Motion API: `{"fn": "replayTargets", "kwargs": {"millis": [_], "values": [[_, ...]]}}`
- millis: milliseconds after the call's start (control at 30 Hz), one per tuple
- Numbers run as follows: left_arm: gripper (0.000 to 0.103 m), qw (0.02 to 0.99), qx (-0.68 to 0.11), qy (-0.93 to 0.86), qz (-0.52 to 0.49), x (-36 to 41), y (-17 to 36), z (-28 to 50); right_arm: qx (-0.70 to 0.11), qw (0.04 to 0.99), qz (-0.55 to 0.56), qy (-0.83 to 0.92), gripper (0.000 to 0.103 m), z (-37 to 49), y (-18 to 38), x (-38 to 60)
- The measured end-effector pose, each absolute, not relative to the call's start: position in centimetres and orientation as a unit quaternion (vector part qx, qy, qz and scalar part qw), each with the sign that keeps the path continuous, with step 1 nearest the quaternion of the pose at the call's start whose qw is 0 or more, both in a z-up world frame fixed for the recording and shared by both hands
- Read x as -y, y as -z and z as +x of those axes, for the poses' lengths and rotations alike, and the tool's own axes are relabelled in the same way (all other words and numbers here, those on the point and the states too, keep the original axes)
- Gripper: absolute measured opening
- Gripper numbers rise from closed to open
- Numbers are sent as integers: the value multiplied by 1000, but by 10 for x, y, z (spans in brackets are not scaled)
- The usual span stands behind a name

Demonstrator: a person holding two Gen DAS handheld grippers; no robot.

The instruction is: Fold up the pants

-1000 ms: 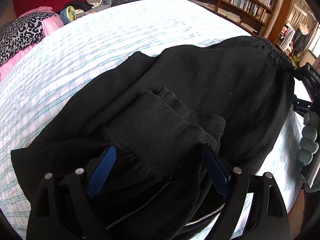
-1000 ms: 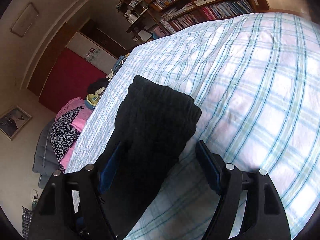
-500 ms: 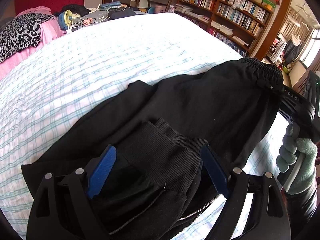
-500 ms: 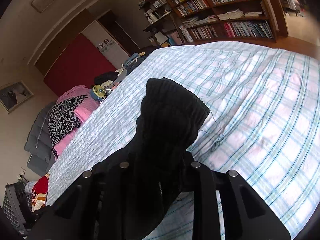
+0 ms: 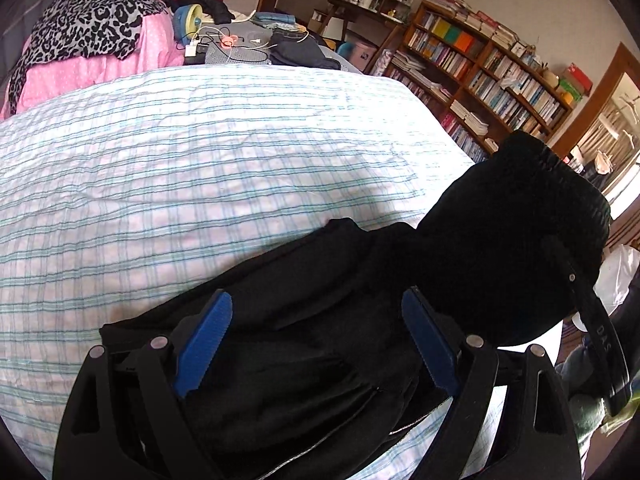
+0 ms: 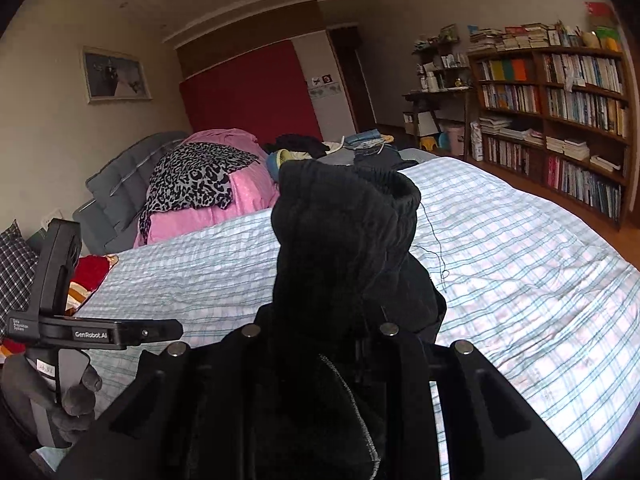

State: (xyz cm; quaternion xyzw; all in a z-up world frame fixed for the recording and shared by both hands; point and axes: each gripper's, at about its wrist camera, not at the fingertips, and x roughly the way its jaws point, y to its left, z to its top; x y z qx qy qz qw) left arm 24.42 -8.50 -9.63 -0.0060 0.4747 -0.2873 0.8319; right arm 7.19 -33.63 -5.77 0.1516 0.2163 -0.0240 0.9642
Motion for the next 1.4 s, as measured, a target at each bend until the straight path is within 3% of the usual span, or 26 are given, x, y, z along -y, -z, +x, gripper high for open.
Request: {"fn": "replayTargets", "kwargs": {"millis": [533, 1167, 1267, 1400], "values": [[86, 826, -503, 217, -133, -55, 126, 244, -279, 957, 17, -72, 22, 94, 99, 146], [89, 816, -502, 233, -167, -101, 135, 233, -314, 932, -122, -132, 23, 81, 160, 39], [91, 798, -518, 253, -174, -95, 142, 230, -320, 930, -122, -132, 26, 83, 169, 36], [93, 789, -528, 265, -170, -84, 145, 224, -326, 926, -115, -156, 46, 81, 174, 36]]}}
